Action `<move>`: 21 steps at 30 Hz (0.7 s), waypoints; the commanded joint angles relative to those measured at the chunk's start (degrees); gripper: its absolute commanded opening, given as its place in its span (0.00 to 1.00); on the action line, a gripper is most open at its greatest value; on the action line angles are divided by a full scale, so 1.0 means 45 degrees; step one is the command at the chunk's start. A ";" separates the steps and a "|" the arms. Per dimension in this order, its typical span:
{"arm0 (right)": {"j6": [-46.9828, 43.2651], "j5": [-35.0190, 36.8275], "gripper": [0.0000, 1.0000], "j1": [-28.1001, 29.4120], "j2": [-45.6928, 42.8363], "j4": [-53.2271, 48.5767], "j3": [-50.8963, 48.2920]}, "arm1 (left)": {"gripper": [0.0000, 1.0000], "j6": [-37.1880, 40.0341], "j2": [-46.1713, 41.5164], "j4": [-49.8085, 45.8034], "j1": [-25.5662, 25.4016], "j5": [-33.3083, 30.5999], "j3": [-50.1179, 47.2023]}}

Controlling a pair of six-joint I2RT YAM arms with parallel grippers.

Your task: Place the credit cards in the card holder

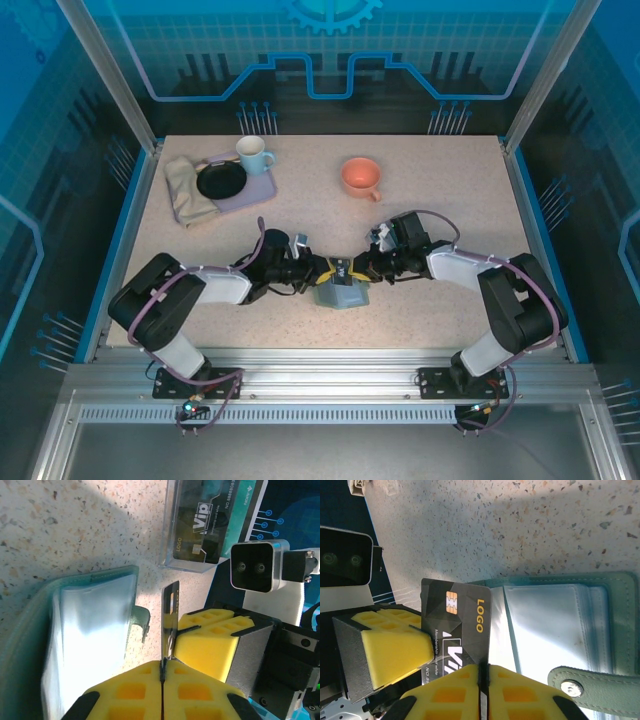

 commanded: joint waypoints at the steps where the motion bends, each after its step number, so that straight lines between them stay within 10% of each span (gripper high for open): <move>1: -0.0493 -0.0056 0.16 -0.0166 -0.0020 -0.0704 0.0364 | 0.06 0.0490 -0.0373 -0.0527 0.0072 0.0145 -0.0113; 13: -0.3711 0.5365 0.58 0.0610 -0.1325 -0.6373 0.1877 | 0.03 0.1459 -0.0791 -0.2613 0.0013 -0.0605 -0.0170; 21: -0.4239 0.7334 0.64 0.2145 0.0012 -0.7511 0.3307 | 0.03 0.2257 -0.1312 -0.4232 -0.0199 -0.1253 -0.0033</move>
